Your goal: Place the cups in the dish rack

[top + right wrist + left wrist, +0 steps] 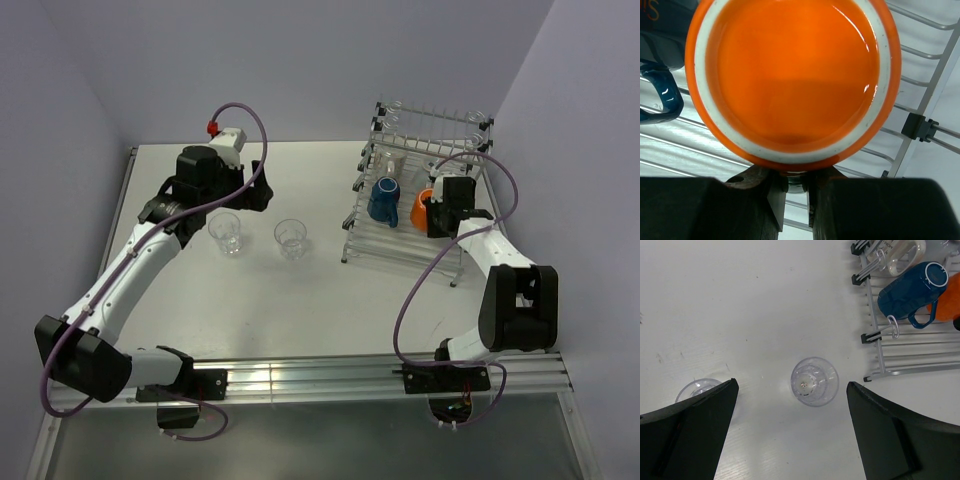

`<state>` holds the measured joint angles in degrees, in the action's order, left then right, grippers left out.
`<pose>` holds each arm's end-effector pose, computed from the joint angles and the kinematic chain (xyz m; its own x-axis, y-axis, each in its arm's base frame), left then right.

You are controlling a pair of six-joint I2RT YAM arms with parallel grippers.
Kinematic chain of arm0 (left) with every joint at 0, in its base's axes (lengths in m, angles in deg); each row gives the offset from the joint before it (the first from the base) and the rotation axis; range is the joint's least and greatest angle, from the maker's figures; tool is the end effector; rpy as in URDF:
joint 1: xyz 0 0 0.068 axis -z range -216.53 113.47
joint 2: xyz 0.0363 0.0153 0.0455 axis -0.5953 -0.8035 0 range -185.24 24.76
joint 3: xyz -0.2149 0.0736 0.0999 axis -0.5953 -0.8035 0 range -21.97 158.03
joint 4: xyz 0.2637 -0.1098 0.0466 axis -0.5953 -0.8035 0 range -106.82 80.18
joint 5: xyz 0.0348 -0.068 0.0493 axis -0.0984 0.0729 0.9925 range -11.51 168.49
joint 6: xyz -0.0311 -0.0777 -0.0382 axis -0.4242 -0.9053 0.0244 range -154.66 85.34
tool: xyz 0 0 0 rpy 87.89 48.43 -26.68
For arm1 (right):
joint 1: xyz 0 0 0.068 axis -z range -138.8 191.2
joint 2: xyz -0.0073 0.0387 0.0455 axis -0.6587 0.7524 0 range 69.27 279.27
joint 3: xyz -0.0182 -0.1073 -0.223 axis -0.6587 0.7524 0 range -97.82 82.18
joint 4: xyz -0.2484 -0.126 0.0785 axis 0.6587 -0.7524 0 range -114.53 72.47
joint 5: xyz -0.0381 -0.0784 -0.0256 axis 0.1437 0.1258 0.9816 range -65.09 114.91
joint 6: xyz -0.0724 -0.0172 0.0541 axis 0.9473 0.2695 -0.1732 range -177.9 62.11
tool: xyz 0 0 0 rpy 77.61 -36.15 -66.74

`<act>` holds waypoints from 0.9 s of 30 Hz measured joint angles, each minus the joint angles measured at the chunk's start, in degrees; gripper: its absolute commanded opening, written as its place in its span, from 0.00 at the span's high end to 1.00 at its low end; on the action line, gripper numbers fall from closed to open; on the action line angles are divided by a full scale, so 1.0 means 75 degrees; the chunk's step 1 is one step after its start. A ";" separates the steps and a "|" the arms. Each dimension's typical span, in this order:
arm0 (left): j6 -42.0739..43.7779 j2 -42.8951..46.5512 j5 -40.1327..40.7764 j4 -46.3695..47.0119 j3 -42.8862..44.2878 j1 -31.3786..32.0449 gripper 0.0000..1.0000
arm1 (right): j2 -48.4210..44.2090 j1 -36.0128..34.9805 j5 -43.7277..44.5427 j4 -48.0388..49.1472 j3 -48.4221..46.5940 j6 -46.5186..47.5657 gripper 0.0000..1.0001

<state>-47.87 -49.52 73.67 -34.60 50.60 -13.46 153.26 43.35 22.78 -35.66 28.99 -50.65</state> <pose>0.3392 -0.1522 0.3252 -0.5046 -0.0326 -0.8628 0.3537 0.9038 -0.2410 0.3642 -0.0105 0.1436 -0.7489 -0.0979 -0.6554 -0.0820 0.9951 -0.0549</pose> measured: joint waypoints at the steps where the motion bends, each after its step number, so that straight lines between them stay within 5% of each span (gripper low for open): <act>1: 0.0003 -0.0015 0.0020 0.0000 0.0000 0.0000 0.01 | 0.0000 0.0000 -0.0003 0.0017 0.0000 0.0000 0.73; 9: 0.0041 -0.0035 0.0029 -0.0003 0.0000 0.0000 0.01 | 0.0000 0.0000 -0.0044 0.0350 0.0003 0.0090 0.56; 21: 0.0851 -0.0236 -0.0420 -0.0423 0.0073 0.0000 0.01 | -0.0469 0.0000 -0.0096 0.0207 0.0000 0.0131 0.01; 27: 0.1518 -0.1035 -0.1032 -0.1186 0.0501 -0.0122 0.09 | -0.1486 0.0000 -0.0096 -0.0137 -0.0023 0.0152 0.00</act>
<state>-36.48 -57.28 65.93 -43.49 54.36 -14.38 142.11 43.35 22.06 -36.69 28.82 -49.51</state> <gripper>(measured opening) 0.934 0.996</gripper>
